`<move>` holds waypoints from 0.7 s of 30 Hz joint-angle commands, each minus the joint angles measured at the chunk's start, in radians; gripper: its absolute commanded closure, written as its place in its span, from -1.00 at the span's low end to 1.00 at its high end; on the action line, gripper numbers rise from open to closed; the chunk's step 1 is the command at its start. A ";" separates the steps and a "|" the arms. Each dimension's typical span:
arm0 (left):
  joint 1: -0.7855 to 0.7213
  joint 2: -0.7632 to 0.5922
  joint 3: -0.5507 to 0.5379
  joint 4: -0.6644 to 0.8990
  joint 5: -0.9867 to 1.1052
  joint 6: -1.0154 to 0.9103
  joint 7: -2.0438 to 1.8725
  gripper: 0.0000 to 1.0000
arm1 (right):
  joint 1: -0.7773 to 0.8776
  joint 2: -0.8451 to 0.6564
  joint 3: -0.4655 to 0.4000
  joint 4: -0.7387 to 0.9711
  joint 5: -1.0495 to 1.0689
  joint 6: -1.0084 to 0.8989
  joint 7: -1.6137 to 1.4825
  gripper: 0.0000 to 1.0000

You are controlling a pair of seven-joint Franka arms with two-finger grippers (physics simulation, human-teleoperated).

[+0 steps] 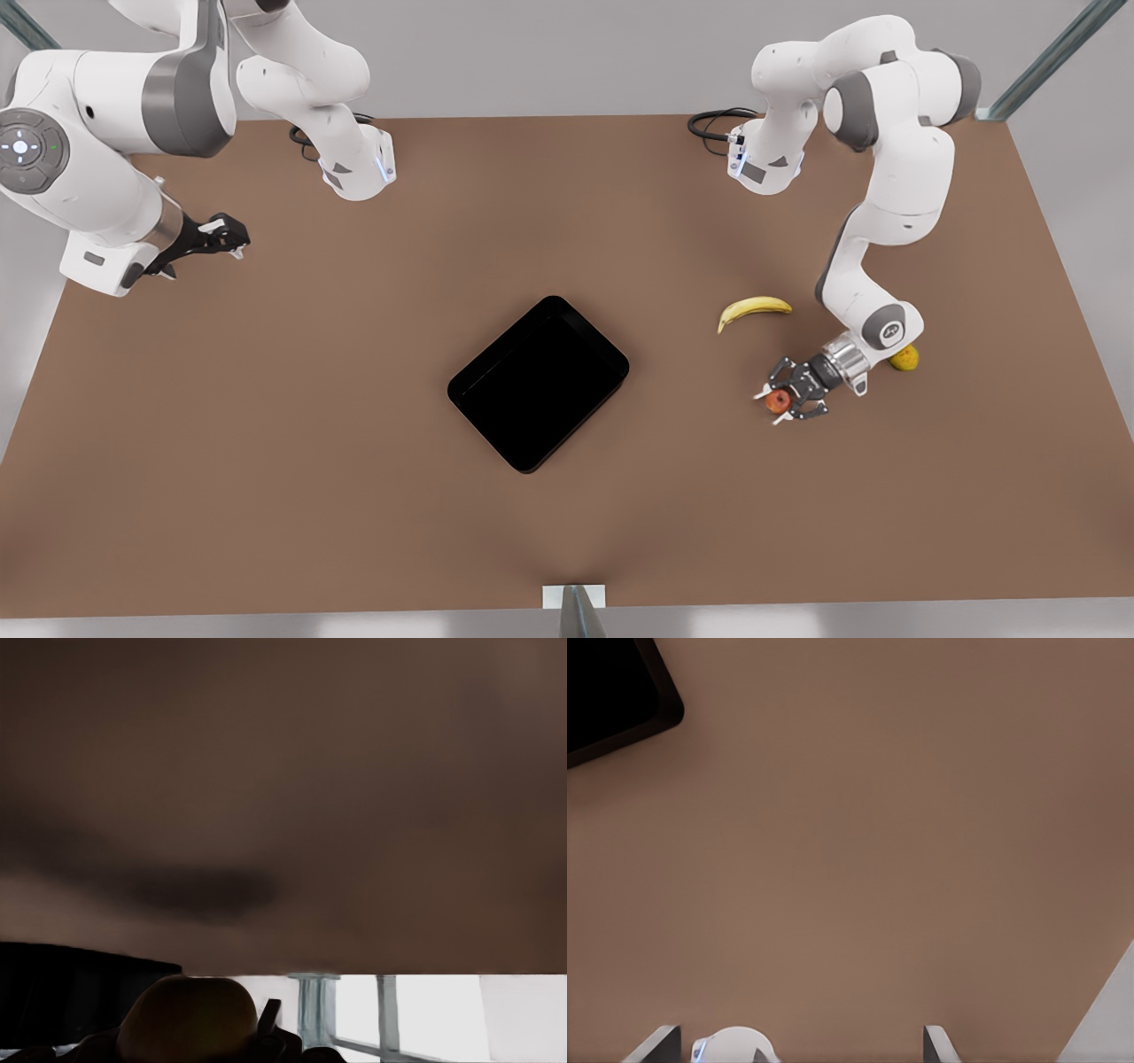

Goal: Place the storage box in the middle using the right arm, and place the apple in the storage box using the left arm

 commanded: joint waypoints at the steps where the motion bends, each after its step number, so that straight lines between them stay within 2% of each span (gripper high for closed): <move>1: 0.000 -0.008 0.000 0.005 -0.009 0.000 -0.021 0.24 | 0.000 0.000 0.000 0.000 0.000 0.000 0.000 -1.00; 4: -0.020 -0.046 -0.005 0.069 0.054 0.031 -0.153 0.24 | 0.000 0.000 0.000 0.000 0.000 0.000 0.000 -1.00; 6: -0.070 -0.091 -0.105 0.097 0.061 0.224 -0.217 0.24 | 0.000 0.001 0.000 0.000 0.000 0.000 0.000 -1.00; 7: -0.093 -0.106 -0.120 0.107 0.061 0.269 -0.265 0.24 | 0.000 0.000 0.000 0.002 0.000 0.002 0.000 -1.00; 13: -0.129 -0.175 -0.508 0.219 0.061 0.853 -0.565 0.24 | -0.007 0.000 0.000 0.000 0.000 0.000 -0.002 -1.00; 17: -0.166 -0.163 -0.695 0.293 0.060 1.105 -0.619 0.24 | -0.007 0.000 0.000 0.000 0.000 0.000 0.000 -1.00; 21: -0.300 -0.042 -0.720 0.475 0.060 1.252 -0.625 0.24 | -0.007 0.000 0.001 0.000 0.000 0.000 0.000 -1.00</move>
